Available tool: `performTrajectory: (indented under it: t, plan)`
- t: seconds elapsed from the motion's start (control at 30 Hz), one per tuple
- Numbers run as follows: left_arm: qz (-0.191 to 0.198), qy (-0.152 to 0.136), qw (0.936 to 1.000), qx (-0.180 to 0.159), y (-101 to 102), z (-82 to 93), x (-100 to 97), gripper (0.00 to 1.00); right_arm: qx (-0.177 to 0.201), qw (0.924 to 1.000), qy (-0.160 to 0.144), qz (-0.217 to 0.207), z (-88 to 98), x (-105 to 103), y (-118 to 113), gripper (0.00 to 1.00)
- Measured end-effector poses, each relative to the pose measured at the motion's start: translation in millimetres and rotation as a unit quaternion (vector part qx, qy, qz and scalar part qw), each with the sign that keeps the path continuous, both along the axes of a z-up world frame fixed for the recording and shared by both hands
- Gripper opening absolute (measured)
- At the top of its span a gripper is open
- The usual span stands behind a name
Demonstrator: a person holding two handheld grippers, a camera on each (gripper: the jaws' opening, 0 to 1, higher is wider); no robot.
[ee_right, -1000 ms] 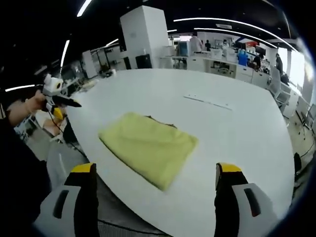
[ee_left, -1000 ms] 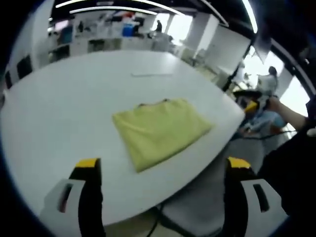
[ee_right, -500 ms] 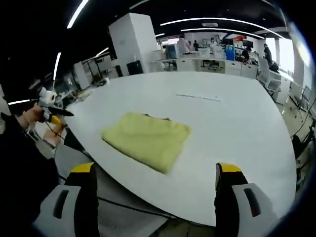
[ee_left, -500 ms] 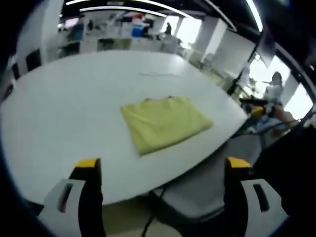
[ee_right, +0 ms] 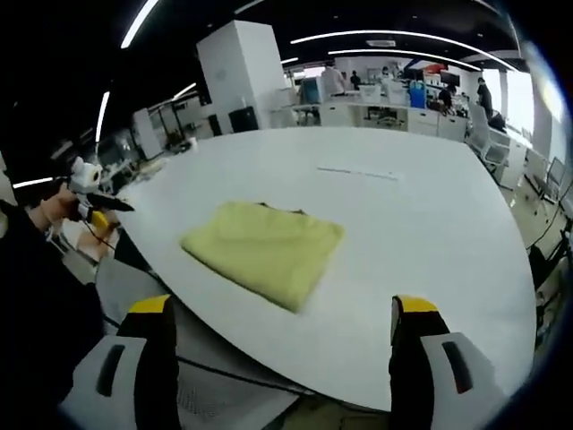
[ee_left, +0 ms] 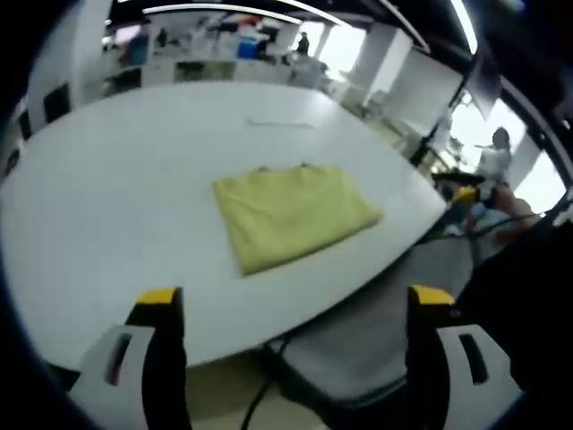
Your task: Fold the garment on the visible template until the final outline fits inside the template.
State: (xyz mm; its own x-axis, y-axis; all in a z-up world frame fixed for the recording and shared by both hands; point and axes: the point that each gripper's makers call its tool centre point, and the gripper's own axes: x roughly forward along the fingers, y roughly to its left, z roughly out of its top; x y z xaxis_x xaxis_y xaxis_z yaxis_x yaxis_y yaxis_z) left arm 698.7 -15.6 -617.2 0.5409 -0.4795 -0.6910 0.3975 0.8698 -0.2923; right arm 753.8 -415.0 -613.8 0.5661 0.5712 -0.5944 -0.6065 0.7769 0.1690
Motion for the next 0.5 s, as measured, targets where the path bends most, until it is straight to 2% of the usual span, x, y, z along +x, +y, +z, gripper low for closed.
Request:
performTrajectory:
  t: [0.23,0.5]
  plan:
    - [-0.005,0.004,1.0000,0.004,0.5,-2.6,2.4,0.99,0.007,0.9999,0.009,-0.003,-4.7,-3.5,1.8,1.00]
    - [-0.010,0.005,0.9999,0.003,-3.8,-2.4,4.3,0.99,0.004,1.0000,0.009,-0.001,-3.7,1.6,0.4,1.00]
